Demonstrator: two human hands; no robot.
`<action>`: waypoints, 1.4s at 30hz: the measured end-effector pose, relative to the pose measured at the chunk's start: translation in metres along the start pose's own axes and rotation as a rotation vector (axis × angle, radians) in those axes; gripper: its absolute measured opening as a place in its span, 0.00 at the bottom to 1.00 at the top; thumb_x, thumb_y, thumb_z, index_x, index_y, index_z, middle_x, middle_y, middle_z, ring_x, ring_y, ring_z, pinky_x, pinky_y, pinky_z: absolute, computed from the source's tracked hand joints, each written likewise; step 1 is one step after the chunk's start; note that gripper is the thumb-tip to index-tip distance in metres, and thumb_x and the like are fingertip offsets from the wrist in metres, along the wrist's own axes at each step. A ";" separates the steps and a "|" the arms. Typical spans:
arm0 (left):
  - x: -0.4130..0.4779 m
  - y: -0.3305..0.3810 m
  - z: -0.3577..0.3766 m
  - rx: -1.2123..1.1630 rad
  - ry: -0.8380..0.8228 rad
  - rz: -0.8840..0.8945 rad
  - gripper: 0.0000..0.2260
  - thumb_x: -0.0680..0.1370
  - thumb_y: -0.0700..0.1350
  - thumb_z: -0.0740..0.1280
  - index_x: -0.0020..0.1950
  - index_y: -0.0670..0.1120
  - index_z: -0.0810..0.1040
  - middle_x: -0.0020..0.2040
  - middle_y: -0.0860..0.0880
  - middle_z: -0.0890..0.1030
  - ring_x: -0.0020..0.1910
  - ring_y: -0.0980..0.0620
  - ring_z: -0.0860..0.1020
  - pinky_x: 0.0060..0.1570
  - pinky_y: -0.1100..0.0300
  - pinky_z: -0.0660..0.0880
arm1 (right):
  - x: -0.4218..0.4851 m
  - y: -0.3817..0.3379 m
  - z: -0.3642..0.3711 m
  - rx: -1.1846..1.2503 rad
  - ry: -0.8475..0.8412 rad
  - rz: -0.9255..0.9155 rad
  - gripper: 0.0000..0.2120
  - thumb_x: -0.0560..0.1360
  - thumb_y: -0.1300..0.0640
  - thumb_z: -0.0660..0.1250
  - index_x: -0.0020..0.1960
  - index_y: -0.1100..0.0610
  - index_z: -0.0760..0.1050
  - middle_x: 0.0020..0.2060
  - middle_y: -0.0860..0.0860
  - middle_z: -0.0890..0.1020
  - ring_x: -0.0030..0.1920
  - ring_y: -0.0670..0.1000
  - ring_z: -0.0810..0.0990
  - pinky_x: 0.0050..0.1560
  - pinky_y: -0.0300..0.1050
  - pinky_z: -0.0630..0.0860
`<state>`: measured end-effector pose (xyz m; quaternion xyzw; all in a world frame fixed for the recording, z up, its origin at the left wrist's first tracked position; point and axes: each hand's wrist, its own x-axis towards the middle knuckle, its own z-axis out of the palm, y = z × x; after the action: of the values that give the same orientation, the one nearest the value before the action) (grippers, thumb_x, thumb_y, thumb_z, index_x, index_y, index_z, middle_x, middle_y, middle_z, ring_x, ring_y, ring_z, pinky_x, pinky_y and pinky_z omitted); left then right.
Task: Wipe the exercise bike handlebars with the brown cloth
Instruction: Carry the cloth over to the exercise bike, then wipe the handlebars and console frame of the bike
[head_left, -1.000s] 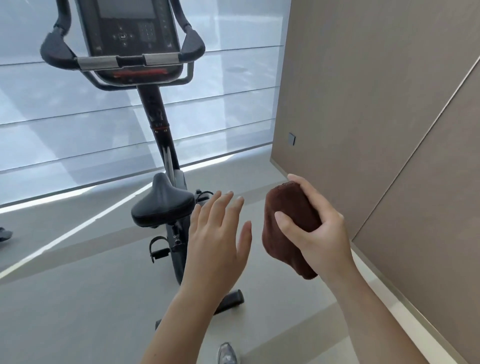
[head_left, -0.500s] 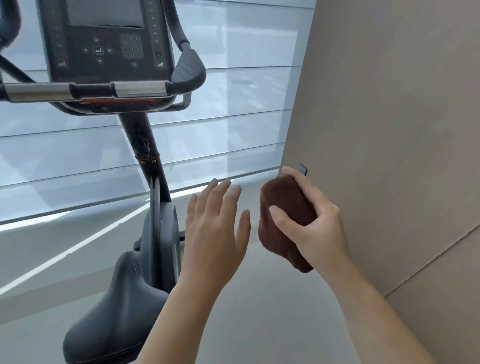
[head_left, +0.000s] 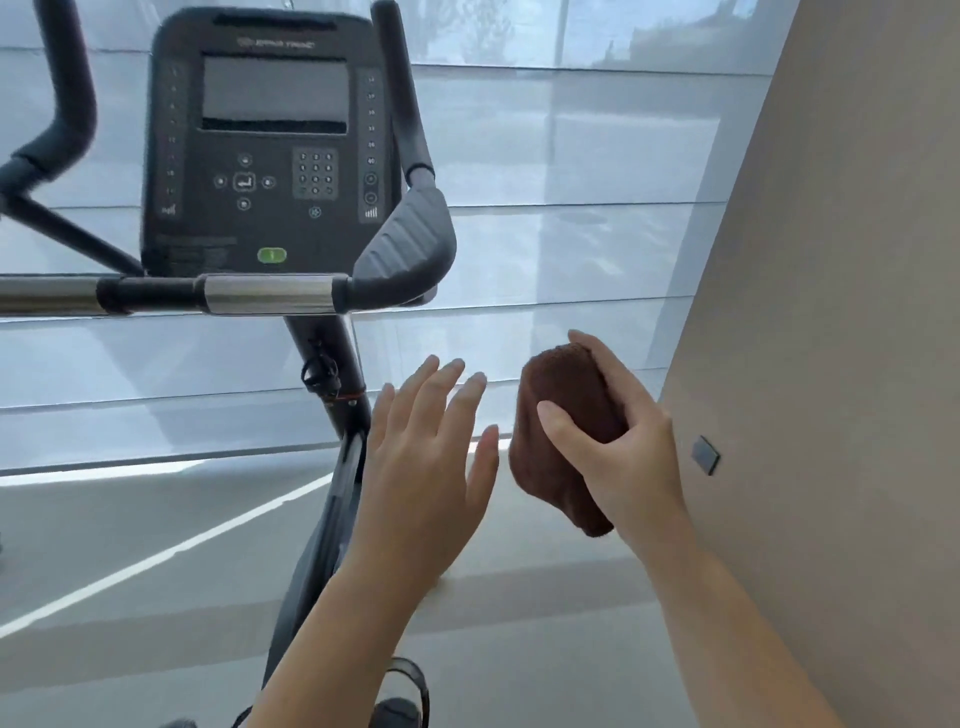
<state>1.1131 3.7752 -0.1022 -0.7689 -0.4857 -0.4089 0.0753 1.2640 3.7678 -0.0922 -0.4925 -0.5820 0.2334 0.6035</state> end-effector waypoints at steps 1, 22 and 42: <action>0.016 -0.002 0.008 0.027 0.020 -0.017 0.16 0.74 0.42 0.64 0.60 0.38 0.75 0.61 0.38 0.76 0.64 0.39 0.70 0.60 0.36 0.67 | 0.020 0.007 0.001 0.012 -0.025 -0.011 0.24 0.66 0.51 0.69 0.60 0.37 0.71 0.51 0.38 0.79 0.50 0.38 0.77 0.43 0.23 0.71; 0.145 -0.091 0.033 0.345 0.110 -0.118 0.20 0.75 0.49 0.58 0.59 0.38 0.75 0.60 0.39 0.77 0.64 0.39 0.71 0.64 0.40 0.62 | 0.257 0.033 0.086 0.111 0.034 -0.216 0.26 0.70 0.56 0.70 0.65 0.43 0.69 0.51 0.40 0.76 0.50 0.30 0.73 0.51 0.22 0.66; 0.126 -0.158 0.033 0.172 0.138 0.020 0.23 0.75 0.57 0.60 0.57 0.39 0.78 0.53 0.44 0.81 0.53 0.44 0.79 0.56 0.52 0.68 | 0.227 0.014 0.114 -0.468 -0.253 -0.257 0.22 0.68 0.51 0.70 0.61 0.41 0.72 0.48 0.49 0.70 0.43 0.44 0.73 0.42 0.21 0.68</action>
<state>1.0278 3.9595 -0.0798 -0.7346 -0.5049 -0.4167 0.1783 1.2106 4.0039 -0.0158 -0.5076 -0.7483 0.0740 0.4205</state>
